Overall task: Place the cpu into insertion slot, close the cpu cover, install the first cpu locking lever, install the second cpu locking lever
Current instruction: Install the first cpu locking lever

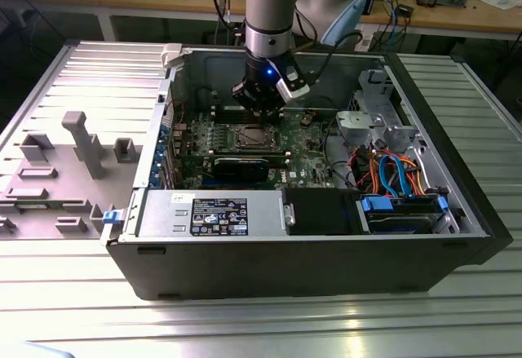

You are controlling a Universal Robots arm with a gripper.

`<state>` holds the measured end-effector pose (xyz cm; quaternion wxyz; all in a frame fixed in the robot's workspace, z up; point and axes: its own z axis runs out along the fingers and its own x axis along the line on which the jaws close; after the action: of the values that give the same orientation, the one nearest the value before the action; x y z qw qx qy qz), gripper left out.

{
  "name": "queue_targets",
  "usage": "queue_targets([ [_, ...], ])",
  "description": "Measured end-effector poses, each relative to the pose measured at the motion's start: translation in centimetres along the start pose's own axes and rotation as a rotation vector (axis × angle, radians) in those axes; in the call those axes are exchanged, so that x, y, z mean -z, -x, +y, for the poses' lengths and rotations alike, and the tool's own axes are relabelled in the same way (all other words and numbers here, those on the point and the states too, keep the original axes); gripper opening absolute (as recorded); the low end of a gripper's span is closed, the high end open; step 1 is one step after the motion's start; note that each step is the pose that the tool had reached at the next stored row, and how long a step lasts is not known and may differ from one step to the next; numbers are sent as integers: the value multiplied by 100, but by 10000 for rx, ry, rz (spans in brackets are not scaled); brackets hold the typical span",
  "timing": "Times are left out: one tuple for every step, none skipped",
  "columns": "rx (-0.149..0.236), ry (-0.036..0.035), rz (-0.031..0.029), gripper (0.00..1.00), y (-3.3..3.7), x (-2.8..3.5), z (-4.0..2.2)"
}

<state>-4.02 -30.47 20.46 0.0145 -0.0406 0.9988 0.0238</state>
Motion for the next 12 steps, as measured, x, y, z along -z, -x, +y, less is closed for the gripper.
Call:
queue_targets([
  [-1,-10,3,11,2,0,0],
  [-1,-20,6,11,4,-2,-1],
  [-2,-32,6,11,6,-4,-1],
  [-1,-44,6,11,8,-7,-1],
  [1,-62,7,11,10,-11,-1],
  [1,-73,7,11,11,-14,-2],
  [1,-78,8,11,12,-20,-2],
  [2,-78,7,11,12,-24,-2],
  [2,-78,7,11,12,-27,-2],
  [2,-67,8,11,12,-28,-3],
  [2,-10,2,11,12,-30,-3],
  [-3,81,-7,11,12,-31,-3],
])
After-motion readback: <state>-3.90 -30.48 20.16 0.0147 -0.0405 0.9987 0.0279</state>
